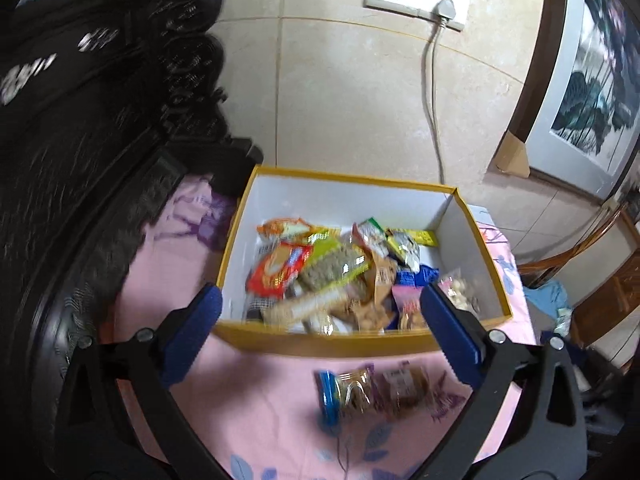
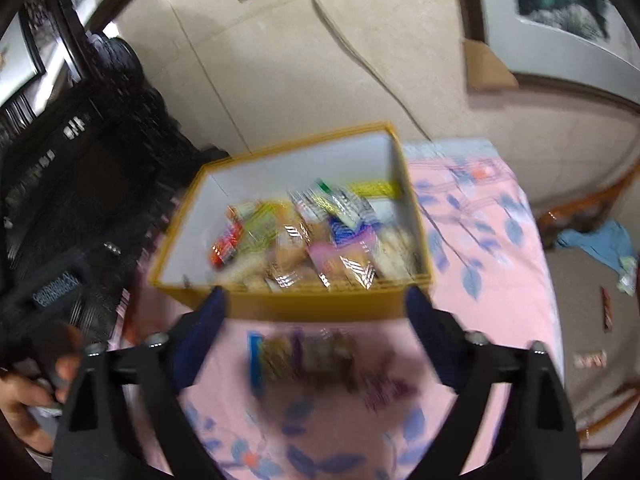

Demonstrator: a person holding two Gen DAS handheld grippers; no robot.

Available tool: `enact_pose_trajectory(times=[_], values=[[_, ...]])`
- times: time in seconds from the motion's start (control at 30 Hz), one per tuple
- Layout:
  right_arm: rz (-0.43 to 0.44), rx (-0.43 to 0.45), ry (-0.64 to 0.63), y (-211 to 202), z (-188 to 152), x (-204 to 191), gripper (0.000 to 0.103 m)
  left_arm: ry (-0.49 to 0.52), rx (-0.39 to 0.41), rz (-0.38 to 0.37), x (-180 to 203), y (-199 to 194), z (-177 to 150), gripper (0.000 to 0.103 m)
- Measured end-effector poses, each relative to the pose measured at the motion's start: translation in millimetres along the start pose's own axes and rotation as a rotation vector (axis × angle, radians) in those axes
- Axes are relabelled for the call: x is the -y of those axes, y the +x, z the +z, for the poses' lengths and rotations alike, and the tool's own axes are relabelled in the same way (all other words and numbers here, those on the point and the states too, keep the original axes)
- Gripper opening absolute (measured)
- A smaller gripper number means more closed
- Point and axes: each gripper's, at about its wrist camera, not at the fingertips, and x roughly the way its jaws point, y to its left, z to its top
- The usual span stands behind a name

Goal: Organize snacks
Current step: 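Return to the table and grasp the clear barcode-labelled bread bag with the right tool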

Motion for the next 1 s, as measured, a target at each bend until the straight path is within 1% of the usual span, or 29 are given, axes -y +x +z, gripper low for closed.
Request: enact_pose_trajectory(times=[0.1, 0.2, 0.3, 0.37, 0.47, 0.53, 0.63, 0.8, 0.93, 1.0], values=[[-0.032, -0.073, 0.032, 9.0, -34.1, 9.9, 0.099, -0.040, -0.032, -0.001, -13.2, -7.2, -22.3, 0.101], [-0.027, -0.124, 0.071, 20.7, -57.7, 17.9, 0.099, -0.058, -0.064, 0.018, -25.7, -9.5, -43.3, 0.101], [-0.005, -0.185, 0.082, 38.9, -71.3, 19.3, 0.099, -0.043, -0.097, 0.051, -37.1, -9.5, -62.6, 0.101], [-0.005, -0.212, 0.080, 51.6, -73.1, 17.3, 0.099, -0.039, -0.122, 0.057, -43.8, -9.4, -74.6, 0.101], [-0.011, -0.230, 0.092, 70.4, -69.2, 13.8, 0.099, -0.047, -0.146, 0.067, -54.2, -10.3, -88.7, 0.101], [-0.003, -0.265, 0.107, 83.0, -66.0, 12.0, 0.099, -0.054, -0.151, 0.060, -58.4, -12.4, -95.9, 0.101], [-0.020, -0.296, 0.110, 100.6, -61.9, 7.3, 0.099, -0.065, -0.163, 0.041, -62.3, -14.3, -104.6, 0.101], [-0.051, -0.317, 0.056, 120.9, -54.7, -3.4, 0.099, -0.075, -0.171, -0.008, -66.2, -13.2, -110.0, 0.101], [-0.064, -0.298, 0.022, 129.0, -47.8, -7.9, 0.099, -0.081, -0.168, -0.013, -67.7, -12.0, -109.9, 0.101], [-0.076, -0.302, 0.002, 134.1, -46.3, -8.9, 0.098, -0.087, -0.174, -0.012, -69.4, -9.8, -109.9, 0.101]])
